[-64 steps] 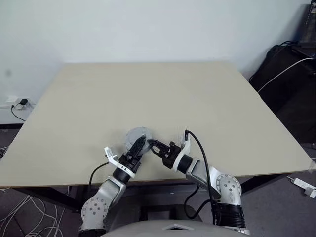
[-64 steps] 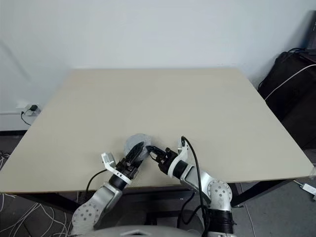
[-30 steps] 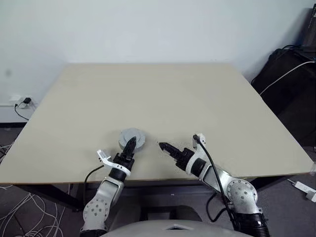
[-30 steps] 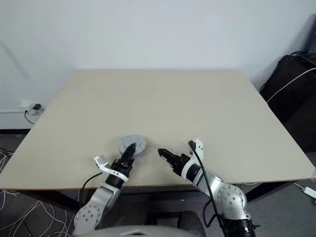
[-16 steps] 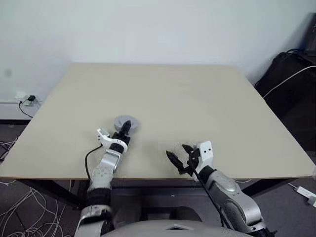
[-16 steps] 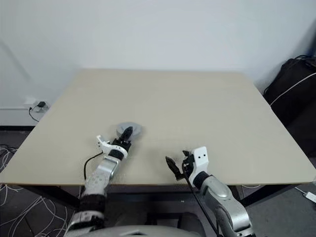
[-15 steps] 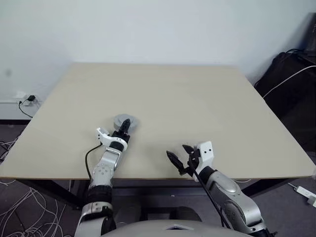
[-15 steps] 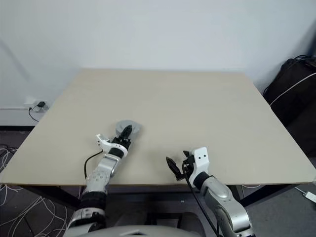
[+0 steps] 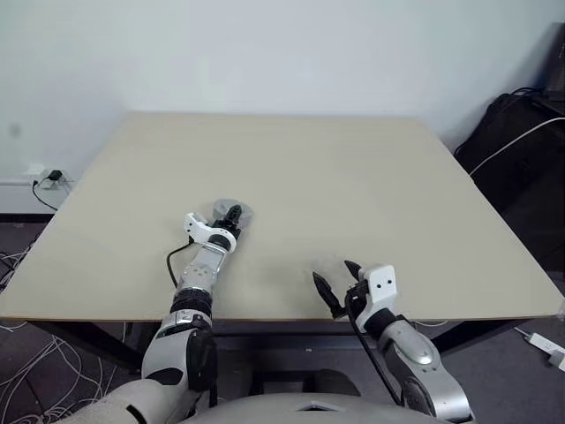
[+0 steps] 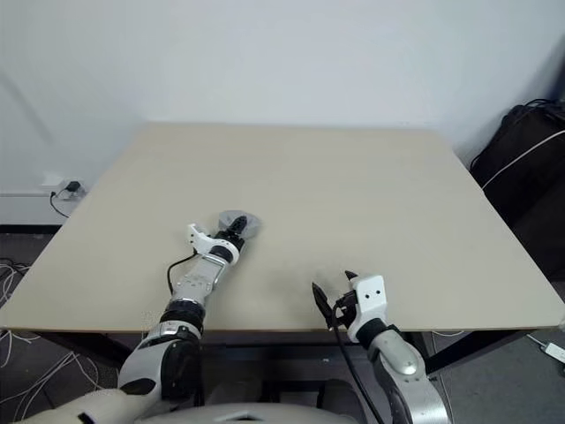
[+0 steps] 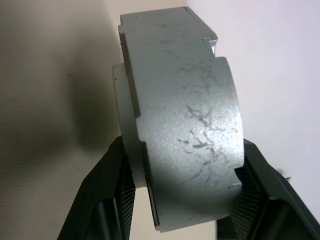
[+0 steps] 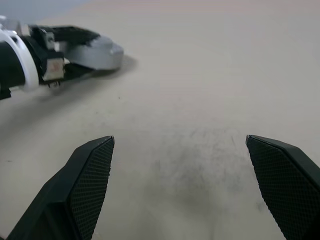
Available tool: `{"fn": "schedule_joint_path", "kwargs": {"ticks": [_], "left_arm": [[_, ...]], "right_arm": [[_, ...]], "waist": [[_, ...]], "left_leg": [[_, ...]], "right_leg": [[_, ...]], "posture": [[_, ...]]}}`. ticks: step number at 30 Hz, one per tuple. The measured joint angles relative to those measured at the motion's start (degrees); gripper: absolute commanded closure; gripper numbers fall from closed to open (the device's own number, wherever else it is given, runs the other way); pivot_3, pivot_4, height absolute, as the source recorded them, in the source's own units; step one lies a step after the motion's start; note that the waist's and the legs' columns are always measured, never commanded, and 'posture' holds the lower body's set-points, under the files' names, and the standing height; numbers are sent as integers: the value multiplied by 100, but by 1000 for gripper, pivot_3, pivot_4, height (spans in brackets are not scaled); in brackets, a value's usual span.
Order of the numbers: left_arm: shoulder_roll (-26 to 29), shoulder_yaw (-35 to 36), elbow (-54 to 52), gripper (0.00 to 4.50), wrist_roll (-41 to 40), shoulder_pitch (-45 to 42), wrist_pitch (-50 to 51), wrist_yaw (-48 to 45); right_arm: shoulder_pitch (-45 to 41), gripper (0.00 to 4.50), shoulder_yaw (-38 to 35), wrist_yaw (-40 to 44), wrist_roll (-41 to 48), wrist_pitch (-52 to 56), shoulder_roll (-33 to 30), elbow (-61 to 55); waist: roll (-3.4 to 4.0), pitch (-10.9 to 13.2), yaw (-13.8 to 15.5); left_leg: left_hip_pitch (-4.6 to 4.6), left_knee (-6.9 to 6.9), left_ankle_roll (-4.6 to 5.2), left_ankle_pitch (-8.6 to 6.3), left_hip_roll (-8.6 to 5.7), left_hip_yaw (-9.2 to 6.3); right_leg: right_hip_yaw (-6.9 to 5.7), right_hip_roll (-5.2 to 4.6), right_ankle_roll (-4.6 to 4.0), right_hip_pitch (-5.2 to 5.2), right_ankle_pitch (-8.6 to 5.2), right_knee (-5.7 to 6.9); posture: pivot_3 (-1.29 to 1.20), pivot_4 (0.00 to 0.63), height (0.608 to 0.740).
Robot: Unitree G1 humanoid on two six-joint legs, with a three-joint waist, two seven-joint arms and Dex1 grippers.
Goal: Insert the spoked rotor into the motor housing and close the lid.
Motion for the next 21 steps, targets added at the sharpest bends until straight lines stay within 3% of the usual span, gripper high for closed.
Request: {"fn": "schedule_joint_path", "kwargs": {"ticks": [2,9,10,16,21], "left_arm": [[21,15,177,2433,164,-152,-35,15],[-51,218,89,191,438,-152,-18,262],[-107,221,-169,44,457,-24,-1,373],[-320,14,-2113,44,474,1274,620,828],[-51,-630,-3847,44,641,2677,1370,715]], "right_arm": [[-12,0,13,12,-97,1,0,40],[-21,0,17,19,-144,23,113,97],[-44,0,17,23,-143,37,122,96],[-61,0,15,56,-132,233,176,97],[-78,0,25,167,-111,269,206,96]], "waist": [[-4,-5,9],[-6,-12,-16],[-1,-25,-27],[-14,-58,-226],[-3,-75,-295]], "left_leg": [[2,0,-1,0,-1,0],[9,1,18,-11,-3,1],[11,0,20,-13,-3,1],[66,-30,26,-17,0,2],[114,-57,28,-20,8,0]], "right_leg": [[-2,-4,0,2,0,3],[-1,-20,-3,-6,0,39],[0,-20,-4,-6,-1,40],[15,-12,-34,24,-21,55],[16,-2,-58,61,-40,52]], "posture": [[0,0,740],[0,0,740],[0,0,740],[0,0,740],[0,0,740]]}}
